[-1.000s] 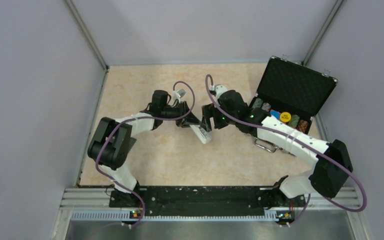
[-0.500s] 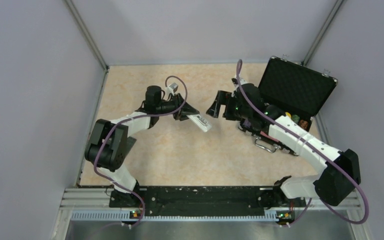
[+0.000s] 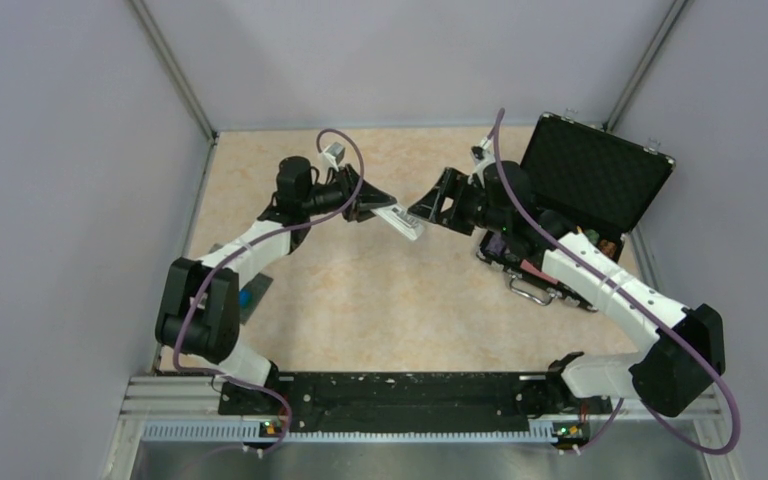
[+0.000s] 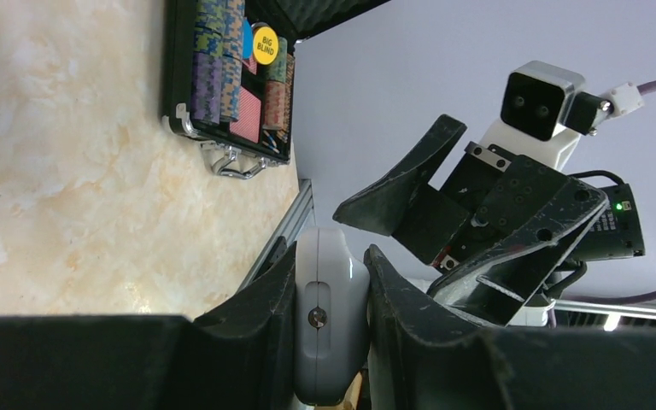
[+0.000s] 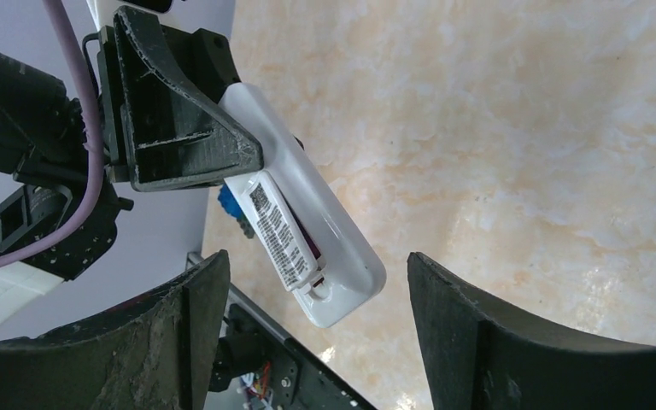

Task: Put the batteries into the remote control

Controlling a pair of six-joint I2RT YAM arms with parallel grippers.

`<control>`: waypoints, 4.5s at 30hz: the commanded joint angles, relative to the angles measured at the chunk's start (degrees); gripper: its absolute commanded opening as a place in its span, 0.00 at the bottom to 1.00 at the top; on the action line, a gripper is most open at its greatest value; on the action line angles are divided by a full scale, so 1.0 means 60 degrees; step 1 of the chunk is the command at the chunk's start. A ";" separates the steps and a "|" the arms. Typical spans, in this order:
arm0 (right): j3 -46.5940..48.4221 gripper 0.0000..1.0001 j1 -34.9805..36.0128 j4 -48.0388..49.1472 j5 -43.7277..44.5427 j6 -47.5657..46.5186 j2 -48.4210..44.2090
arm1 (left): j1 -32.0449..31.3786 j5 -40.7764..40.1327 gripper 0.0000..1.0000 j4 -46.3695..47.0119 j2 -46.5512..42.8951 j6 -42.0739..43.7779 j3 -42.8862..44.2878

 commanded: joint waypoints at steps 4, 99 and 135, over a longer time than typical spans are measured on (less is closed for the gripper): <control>-0.0143 0.72 -0.0159 0.0827 -0.0462 0.0287 -0.0241 | 0.0031 -0.0554 0.00 0.0078 -0.0981 -0.0226 0.0245; 0.0409 0.59 -0.0736 0.2737 -0.7053 -0.2821 0.0486 | -0.0829 0.1490 0.00 -0.0934 -0.1959 0.3367 0.1755; 0.0941 0.08 0.1261 0.2030 -0.0653 -0.4885 0.1271 | -0.1899 -0.7050 0.73 -0.4780 -0.2342 0.3034 0.1573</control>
